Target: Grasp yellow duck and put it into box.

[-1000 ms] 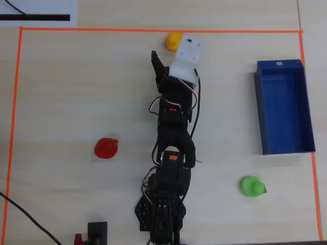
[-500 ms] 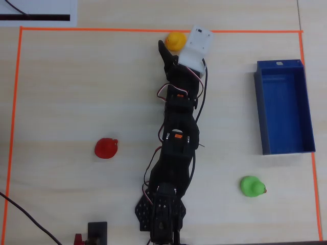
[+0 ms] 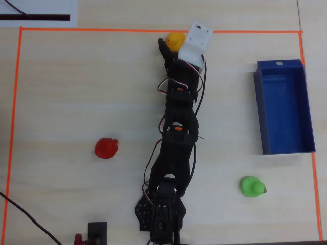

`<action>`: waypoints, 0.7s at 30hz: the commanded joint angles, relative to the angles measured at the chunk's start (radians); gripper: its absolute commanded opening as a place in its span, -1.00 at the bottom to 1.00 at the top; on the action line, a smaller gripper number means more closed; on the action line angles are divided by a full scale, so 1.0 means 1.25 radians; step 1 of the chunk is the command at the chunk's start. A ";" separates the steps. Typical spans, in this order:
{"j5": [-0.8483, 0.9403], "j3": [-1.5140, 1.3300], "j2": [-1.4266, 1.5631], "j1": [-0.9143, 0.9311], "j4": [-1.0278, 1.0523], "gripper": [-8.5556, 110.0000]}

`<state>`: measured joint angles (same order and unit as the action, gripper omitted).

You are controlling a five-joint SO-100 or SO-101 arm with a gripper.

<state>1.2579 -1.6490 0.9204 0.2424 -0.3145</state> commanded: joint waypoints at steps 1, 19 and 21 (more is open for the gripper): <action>-0.002 0.081 -0.013 -0.013 0.012 -0.10; 0.117 0.266 -0.115 -0.021 0.126 -0.85; 0.117 0.266 -0.098 -0.020 0.146 -0.85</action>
<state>1.3975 -1.3407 0.7470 0.2086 -0.1795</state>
